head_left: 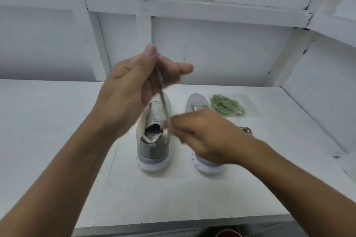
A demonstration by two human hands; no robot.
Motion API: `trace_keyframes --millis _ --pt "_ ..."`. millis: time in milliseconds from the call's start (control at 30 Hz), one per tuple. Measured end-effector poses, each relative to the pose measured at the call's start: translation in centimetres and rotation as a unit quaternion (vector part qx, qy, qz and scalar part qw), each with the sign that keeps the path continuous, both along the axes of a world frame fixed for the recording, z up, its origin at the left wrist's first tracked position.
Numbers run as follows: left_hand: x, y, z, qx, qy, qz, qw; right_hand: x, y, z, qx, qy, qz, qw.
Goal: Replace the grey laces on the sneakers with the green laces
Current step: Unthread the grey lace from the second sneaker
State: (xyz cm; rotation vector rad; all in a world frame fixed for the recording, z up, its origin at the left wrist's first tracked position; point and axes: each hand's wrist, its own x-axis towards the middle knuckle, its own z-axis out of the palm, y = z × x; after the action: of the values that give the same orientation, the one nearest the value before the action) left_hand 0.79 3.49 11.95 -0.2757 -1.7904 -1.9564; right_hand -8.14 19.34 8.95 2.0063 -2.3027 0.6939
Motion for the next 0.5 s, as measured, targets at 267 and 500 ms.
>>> trace_keyframes --millis 267,500 --pt "2.3 0.5 -2.3 -0.087 -0.166 -0.198 0.962 -3.4 0.7 2.4 -0.170 -0.063 -0.101 0.978" --pt "0.7 0.2 -2.0 -0.225 -0.118 0.113 0.960 1.2 1.1 0.7 0.045 -0.045 0.014 0.998"
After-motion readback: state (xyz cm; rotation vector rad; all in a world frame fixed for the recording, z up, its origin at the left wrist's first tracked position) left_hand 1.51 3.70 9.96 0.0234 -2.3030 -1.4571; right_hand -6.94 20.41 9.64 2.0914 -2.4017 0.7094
